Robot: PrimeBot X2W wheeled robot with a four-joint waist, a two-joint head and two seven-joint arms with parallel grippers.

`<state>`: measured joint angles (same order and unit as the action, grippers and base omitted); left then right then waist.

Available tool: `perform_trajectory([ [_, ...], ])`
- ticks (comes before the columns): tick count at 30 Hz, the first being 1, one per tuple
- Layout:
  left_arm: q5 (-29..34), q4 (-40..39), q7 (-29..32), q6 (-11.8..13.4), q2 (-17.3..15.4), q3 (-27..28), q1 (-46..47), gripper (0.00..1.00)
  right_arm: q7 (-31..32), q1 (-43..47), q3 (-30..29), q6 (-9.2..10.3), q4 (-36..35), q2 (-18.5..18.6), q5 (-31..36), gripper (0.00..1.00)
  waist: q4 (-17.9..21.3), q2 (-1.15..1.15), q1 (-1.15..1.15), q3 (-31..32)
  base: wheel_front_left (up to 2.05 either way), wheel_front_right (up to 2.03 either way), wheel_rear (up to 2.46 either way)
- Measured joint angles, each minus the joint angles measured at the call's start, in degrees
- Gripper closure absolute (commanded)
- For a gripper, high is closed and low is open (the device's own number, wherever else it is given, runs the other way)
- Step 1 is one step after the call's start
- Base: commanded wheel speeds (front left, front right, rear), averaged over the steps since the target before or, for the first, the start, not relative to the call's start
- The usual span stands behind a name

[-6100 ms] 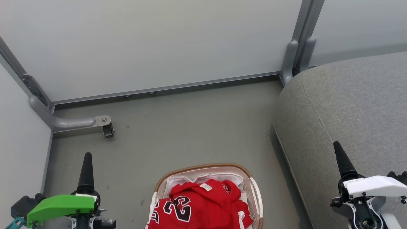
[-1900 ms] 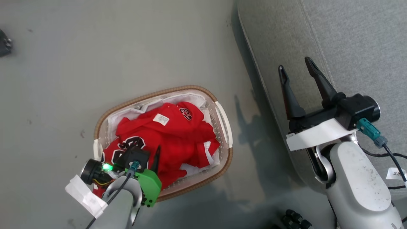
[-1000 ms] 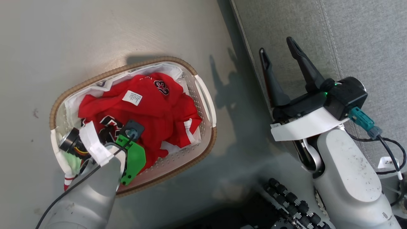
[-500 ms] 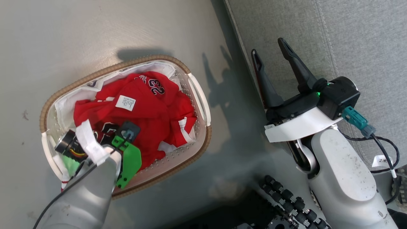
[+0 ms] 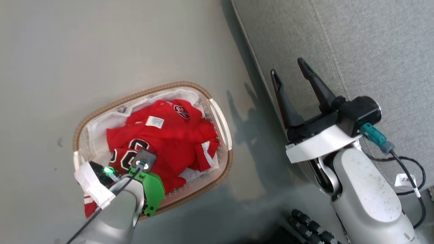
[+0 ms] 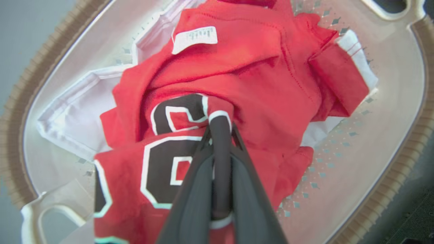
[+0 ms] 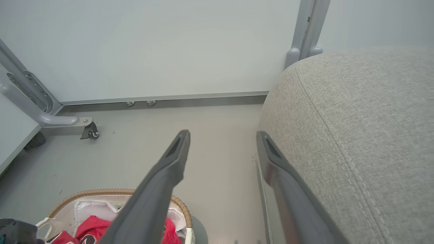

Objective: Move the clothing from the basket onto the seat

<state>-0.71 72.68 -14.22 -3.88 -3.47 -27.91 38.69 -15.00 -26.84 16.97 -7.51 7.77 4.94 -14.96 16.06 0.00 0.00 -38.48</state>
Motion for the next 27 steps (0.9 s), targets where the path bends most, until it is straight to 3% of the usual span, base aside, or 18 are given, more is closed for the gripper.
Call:
perform_trajectory([
  [4, -2.50, -2.74, -0.57, -0.46, 0.45, 0.20, -2.72, 1.00, 0.00, 1.37, 0.07, 0.00, 0.88, 0.48, 0.12, 0.00, -1.14, 0.00, 0.00, 3.60, 0.00, 0.00, 0.00],
  [12, -9.02, -18.59, -0.90, -0.97, 0.59, -0.66, -10.56, 1.00, 0.00, 5.44, -1.00, 0.00, 2.27, 1.24, 0.98, 0.00, -3.71, 0.00, 0.00, 11.02, 0.00, 0.00, 0.00],
  [27, -15.24, -43.19, -0.90, 0.45, 0.63, 3.27, -19.73, 1.00, 0.00, 12.22, -1.29, -0.01, 4.30, 1.29, 1.96, 0.00, -8.42, 0.00, -0.01, 23.35, 0.00, 0.00, 0.00],
])
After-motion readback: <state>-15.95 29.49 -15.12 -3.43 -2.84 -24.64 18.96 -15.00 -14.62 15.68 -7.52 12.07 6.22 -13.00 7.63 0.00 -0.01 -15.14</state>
